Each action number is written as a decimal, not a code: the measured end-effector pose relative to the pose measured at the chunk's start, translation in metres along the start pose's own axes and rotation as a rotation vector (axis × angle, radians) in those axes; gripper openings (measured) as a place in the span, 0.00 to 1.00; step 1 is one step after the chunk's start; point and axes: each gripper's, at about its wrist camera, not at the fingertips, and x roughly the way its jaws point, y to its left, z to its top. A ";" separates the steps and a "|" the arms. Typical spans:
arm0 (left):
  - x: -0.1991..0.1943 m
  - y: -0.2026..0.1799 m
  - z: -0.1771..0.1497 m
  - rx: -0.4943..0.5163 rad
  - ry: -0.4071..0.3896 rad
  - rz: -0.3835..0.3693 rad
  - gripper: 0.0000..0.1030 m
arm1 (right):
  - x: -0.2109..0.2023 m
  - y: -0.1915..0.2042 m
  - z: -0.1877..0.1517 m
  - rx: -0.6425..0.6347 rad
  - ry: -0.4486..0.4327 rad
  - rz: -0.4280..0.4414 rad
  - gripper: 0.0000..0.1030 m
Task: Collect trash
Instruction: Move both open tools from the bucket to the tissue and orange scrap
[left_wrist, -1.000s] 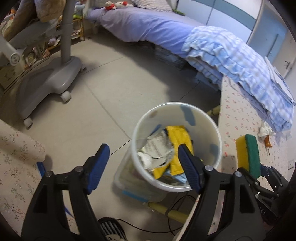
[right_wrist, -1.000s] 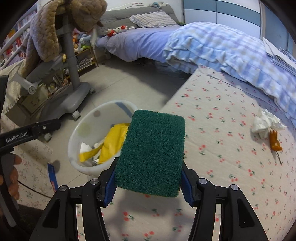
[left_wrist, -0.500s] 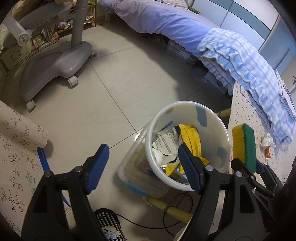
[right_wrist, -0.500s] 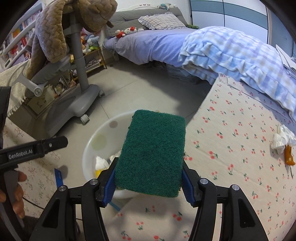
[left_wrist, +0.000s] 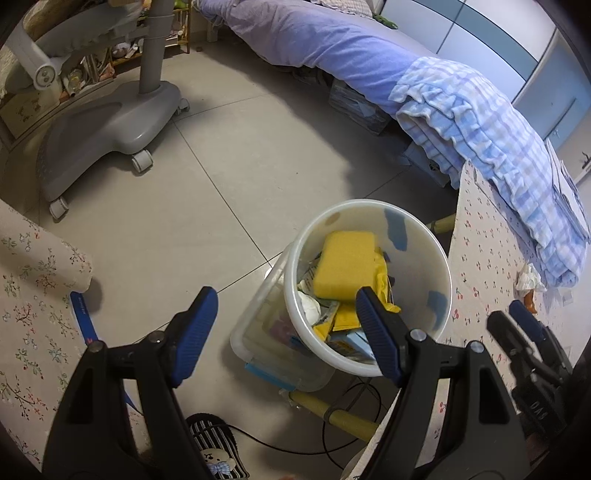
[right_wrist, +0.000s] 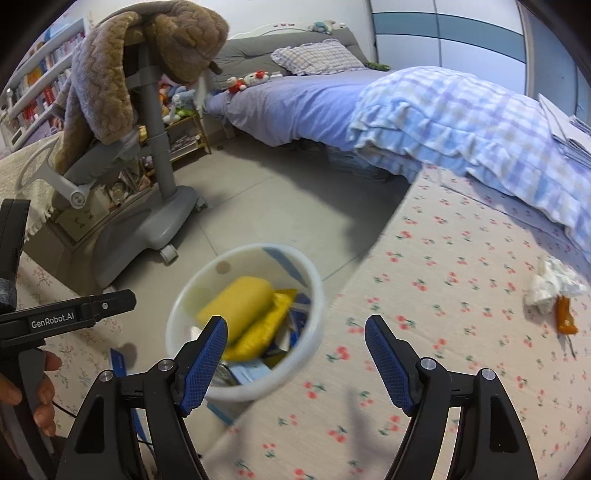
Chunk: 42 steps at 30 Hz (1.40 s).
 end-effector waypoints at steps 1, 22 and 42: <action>0.000 -0.002 -0.001 0.008 -0.001 -0.001 0.75 | -0.003 -0.004 -0.001 0.008 -0.001 -0.006 0.76; 0.001 -0.071 -0.030 0.213 -0.018 0.035 0.99 | -0.085 -0.144 -0.045 0.283 -0.050 -0.165 0.91; 0.013 -0.202 -0.035 0.373 -0.086 -0.088 0.99 | -0.090 -0.257 -0.065 0.452 -0.021 -0.287 1.00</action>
